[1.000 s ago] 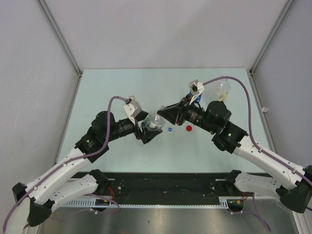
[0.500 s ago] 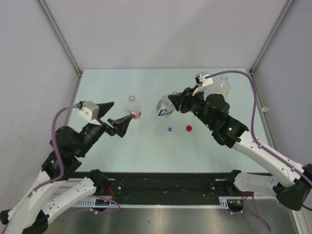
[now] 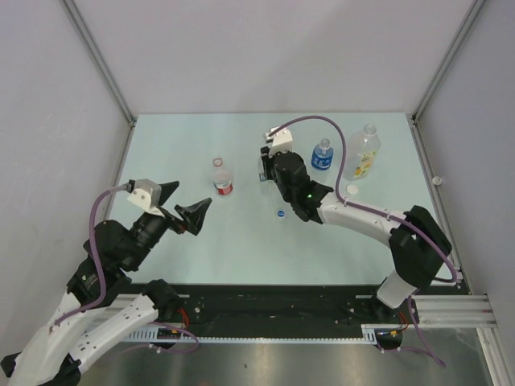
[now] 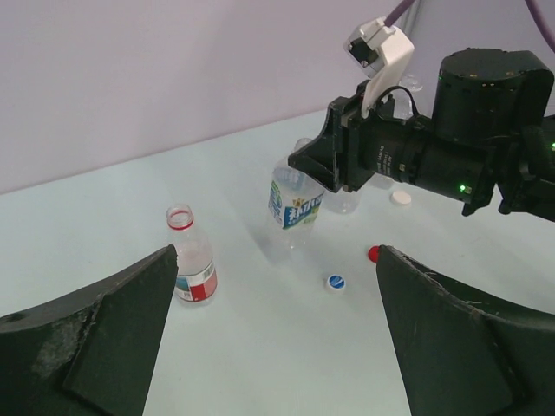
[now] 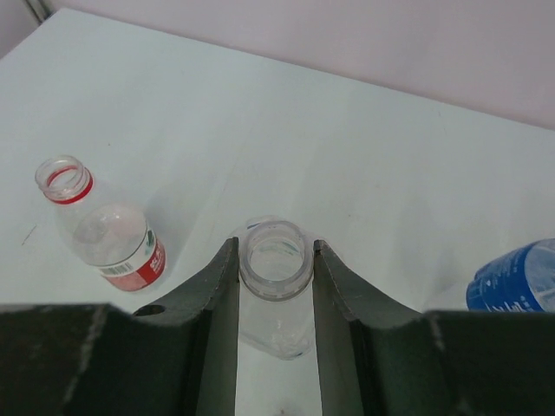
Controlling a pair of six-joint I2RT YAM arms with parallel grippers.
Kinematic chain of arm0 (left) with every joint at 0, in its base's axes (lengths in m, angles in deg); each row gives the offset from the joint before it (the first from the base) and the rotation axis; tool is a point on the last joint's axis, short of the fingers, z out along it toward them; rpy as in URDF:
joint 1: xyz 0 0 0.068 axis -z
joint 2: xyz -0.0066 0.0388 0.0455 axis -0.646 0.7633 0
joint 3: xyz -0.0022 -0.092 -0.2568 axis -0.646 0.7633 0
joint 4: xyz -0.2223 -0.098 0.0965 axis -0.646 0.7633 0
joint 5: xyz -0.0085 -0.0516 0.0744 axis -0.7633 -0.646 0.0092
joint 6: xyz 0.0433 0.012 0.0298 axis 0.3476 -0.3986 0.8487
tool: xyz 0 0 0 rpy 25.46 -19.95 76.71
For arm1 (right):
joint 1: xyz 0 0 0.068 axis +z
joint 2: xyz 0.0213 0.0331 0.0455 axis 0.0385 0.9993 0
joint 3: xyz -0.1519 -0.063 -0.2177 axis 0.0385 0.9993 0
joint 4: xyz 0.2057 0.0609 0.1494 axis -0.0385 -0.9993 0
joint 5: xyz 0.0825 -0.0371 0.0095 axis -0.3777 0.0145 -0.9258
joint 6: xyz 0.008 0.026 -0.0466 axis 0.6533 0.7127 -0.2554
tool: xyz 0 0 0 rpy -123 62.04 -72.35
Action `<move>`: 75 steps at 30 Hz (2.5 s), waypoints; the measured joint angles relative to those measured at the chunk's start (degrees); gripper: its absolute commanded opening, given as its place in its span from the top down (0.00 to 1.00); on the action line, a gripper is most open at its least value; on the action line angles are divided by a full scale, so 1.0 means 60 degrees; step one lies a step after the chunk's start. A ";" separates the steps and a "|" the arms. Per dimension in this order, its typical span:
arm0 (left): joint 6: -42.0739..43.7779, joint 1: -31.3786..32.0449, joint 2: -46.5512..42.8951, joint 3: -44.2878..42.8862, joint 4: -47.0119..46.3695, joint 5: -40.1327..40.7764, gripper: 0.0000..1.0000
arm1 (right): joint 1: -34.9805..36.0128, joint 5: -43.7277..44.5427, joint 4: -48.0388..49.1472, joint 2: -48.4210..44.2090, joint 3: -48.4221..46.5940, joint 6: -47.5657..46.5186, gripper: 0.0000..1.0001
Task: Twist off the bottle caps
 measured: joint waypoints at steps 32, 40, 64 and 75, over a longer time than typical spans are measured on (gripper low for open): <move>0.0007 0.0000 -0.0109 0.0619 0.0193 0.0138 0.00 | 0.0040 -0.0280 0.0415 0.2426 -0.1523 0.0495 0.84; 0.0000 0.0000 -0.0113 0.0674 0.0186 0.0135 0.00 | 0.0040 -0.0277 0.0127 0.2426 -0.1577 0.0634 0.49; -0.0025 0.0000 -0.0007 0.0699 0.0178 0.0131 0.00 | -0.0255 0.0251 -0.1286 -0.0488 -0.1792 0.0758 0.28; -0.0423 0.0000 0.0546 0.0936 -0.0423 -0.0197 0.00 | -0.3483 0.0820 -0.4237 -0.5082 -0.1217 0.2350 0.28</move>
